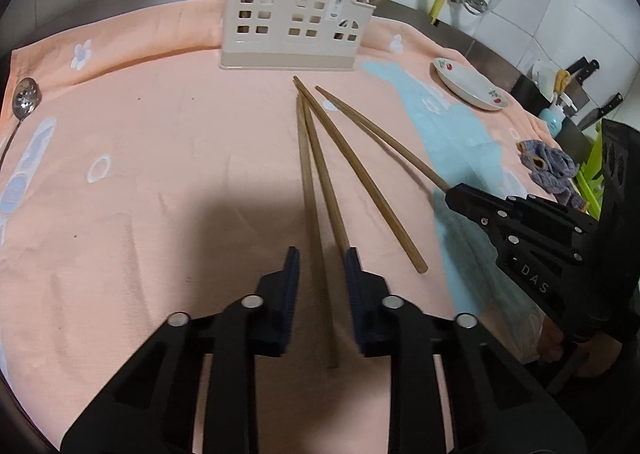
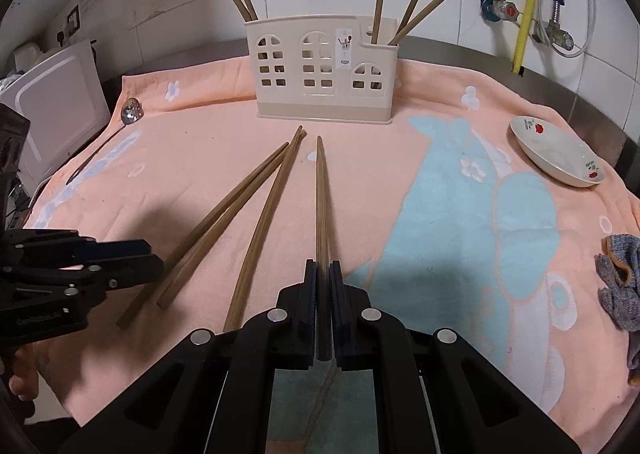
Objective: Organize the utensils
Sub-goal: 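Close the right tool on a chopstick while the left tool grasps another, then raise both held chopsticks up to the white holder with both tools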
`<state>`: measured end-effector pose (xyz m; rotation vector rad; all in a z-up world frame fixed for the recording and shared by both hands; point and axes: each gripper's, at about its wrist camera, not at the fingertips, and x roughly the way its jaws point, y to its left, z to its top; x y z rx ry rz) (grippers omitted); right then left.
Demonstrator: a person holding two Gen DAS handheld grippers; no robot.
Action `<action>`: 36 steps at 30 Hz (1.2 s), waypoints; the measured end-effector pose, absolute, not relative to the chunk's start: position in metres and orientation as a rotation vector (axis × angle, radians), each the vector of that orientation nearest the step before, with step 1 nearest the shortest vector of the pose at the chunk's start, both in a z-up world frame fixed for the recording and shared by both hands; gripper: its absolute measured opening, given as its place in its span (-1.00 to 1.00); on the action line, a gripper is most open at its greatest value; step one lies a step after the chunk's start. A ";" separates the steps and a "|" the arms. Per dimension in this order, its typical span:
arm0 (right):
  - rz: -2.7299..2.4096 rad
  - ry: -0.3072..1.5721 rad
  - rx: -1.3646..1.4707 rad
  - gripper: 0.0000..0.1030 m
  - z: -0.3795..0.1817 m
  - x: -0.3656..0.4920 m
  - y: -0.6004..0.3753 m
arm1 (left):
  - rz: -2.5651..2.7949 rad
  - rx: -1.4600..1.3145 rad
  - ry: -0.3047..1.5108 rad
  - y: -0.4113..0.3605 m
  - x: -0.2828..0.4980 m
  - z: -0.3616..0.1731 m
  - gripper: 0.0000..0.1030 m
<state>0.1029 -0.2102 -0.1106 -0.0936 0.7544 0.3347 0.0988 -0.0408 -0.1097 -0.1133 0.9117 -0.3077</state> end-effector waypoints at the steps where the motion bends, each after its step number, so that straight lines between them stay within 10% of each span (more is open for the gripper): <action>1: 0.335 0.753 -0.094 -0.88 -0.110 0.102 -0.210 | -0.308 -0.109 0.913 -0.042 0.099 -0.110 -0.67; 36: 0.391 0.576 -0.091 -0.88 -0.022 0.106 -0.217 | -0.269 0.014 0.757 -0.028 0.115 -0.041 -0.89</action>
